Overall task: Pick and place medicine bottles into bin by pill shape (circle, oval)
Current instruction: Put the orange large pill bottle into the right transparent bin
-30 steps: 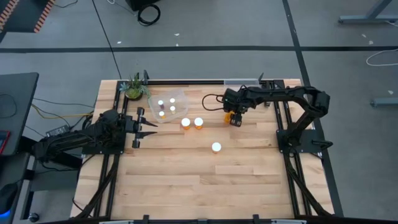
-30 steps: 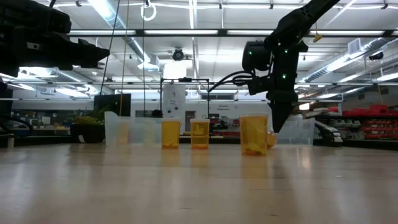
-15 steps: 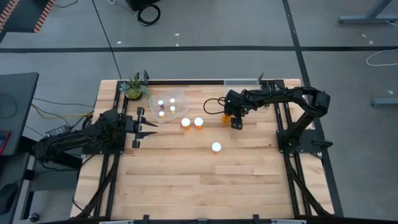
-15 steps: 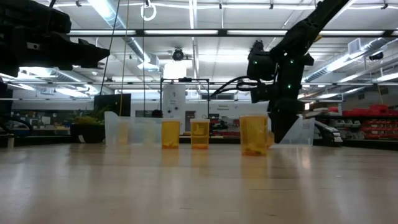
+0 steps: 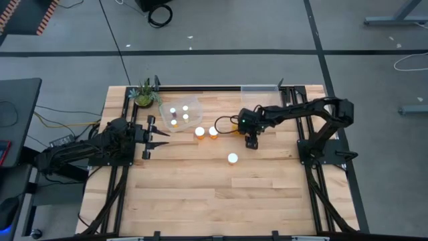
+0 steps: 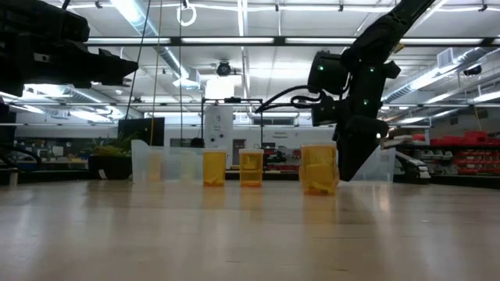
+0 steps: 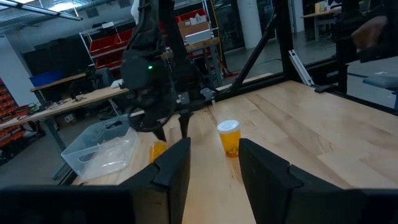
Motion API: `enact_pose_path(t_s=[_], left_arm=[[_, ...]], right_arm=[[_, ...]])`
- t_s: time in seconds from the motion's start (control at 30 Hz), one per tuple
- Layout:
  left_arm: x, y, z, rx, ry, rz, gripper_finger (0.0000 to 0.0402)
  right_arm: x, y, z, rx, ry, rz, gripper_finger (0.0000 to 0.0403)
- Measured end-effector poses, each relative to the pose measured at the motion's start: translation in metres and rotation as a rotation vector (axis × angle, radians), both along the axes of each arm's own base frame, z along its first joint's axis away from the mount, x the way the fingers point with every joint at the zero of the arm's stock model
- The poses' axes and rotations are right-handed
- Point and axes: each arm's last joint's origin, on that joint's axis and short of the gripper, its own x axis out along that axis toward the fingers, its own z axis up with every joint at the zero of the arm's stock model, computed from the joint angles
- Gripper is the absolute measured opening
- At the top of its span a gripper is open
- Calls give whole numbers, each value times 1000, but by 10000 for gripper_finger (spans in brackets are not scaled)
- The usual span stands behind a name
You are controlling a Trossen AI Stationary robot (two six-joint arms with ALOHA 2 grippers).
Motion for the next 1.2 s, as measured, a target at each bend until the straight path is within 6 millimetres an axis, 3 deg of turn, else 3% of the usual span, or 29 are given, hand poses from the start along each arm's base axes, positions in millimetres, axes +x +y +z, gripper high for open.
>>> enact_pose_path(t_s=[0.27,0.43,0.53,0.83,1.2], left_arm=[[0,0,0,0,1,0,137],[0,0,0,0,0,0,136],[0,0,0,0,0,0,139],[0,0,0,0,0,0,145],[0,0,0,0,0,0,139]], right_arm=[[-1,18,14,-101,-7,39,241],[-9,20,44,-143,-166,27,241],[-19,20,49,-182,-290,25,241],[-45,8,28,-276,-504,-18,241],[-45,0,10,-217,-509,-11,288]])
